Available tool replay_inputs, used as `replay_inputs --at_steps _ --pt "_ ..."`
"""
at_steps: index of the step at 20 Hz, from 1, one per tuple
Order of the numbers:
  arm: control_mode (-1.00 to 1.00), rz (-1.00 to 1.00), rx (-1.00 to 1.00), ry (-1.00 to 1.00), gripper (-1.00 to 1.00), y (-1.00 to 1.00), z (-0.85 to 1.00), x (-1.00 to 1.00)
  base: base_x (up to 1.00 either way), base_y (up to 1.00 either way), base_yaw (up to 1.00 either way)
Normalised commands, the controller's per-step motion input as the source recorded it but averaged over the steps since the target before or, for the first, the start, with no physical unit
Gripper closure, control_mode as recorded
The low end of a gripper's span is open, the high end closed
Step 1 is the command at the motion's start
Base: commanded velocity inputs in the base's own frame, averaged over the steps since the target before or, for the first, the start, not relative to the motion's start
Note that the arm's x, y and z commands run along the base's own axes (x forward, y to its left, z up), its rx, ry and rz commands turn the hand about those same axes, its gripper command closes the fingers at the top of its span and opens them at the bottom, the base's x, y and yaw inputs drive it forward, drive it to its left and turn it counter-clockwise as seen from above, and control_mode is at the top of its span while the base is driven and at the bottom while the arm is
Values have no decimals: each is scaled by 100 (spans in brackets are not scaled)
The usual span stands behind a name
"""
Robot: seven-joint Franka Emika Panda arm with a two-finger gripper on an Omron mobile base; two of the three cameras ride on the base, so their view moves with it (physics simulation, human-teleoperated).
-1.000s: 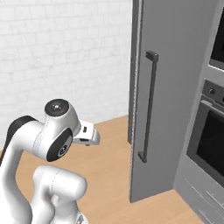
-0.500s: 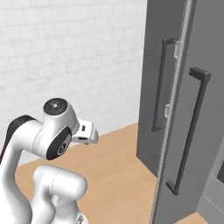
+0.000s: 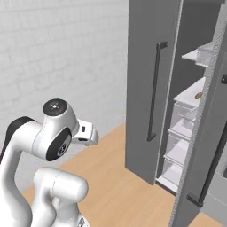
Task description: Place one sweet potato and one chicken drumstick in each tupperware on the nearby counter, to pack two identical lunches.
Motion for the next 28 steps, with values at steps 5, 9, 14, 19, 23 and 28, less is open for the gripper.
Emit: replay_inputs --at_steps 5,9,14,19,23,28 --pt "100 0 0 0 -100 0 0 0 50 13 -42" --pt "100 0 0 0 -100 0 0 0 55 -9 -35" --pt "100 0 0 0 -100 0 0 0 58 0 -24" --pt "100 0 0 0 -100 0 0 0 47 0 -18" --pt "100 0 0 0 -100 0 0 0 48 0 -20" --pt "100 0 0 0 -100 0 0 0 43 7 -24"
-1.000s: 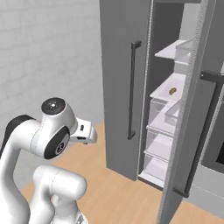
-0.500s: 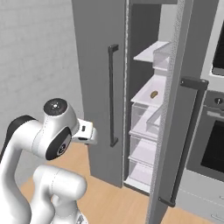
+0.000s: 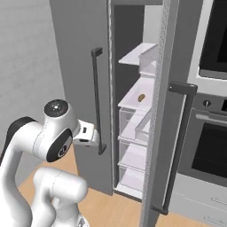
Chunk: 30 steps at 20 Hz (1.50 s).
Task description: Place one sweet potato and one chicken drumstick in each tupperware on the nearby counter, to pack two identical lunches.
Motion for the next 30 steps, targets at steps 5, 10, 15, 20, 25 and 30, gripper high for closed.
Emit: replay_inputs --at_steps 5,10,15,20,25,30 --pt "100 0 0 0 -100 0 0 0 24 0 -33" --pt "100 0 0 0 -100 0 0 0 22 15 -37" --pt "100 0 0 0 -100 0 0 0 45 38 -27" --pt "100 0 0 0 -100 0 0 0 63 50 -9" --pt "100 0 0 0 -100 0 0 0 47 7 -2" --pt "100 0 0 0 -100 0 0 0 43 -1 0"
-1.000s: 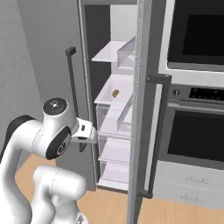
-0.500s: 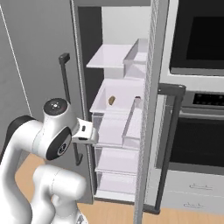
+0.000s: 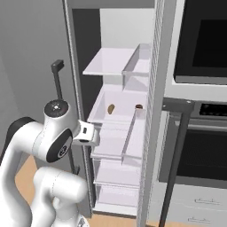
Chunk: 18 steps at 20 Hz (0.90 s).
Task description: Place one sweet potato and one chicken drumstick in each tupperware on the nearby counter, to pack two identical lunches.
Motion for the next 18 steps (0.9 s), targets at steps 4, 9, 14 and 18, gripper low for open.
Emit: replay_inputs --at_steps 4,9,14,18 --pt "100 0 0 0 -100 0 0 0 53 0 0" --pt "100 0 0 0 -100 0 0 0 47 -6 0" --pt "100 0 0 0 -100 0 0 0 27 -13 0" --pt "100 0 0 0 -100 0 0 0 5 -25 5"
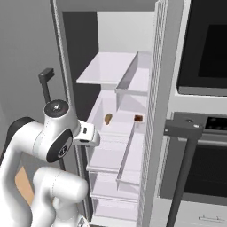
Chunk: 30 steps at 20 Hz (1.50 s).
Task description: Place one sweet potato and one chicken drumstick in each tupperware on the nearby counter, to pack two identical lunches.
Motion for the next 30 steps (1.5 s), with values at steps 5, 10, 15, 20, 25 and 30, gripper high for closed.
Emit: replay_inputs --at_steps 5,10,15,20,25,30 --pt "100 0 0 0 -100 0 0 0 0 -28 8" --pt "100 0 0 0 -100 0 0 0 -4 -47 9" --pt "100 0 0 0 -100 0 0 0 -2 -14 8" --pt "100 0 0 0 -100 0 0 0 10 0 8" --pt "-100 1 0 0 -100 0 -19 61 0 0 0" --pt "-100 2 3 0 -100 0 -27 99 0 0 0"
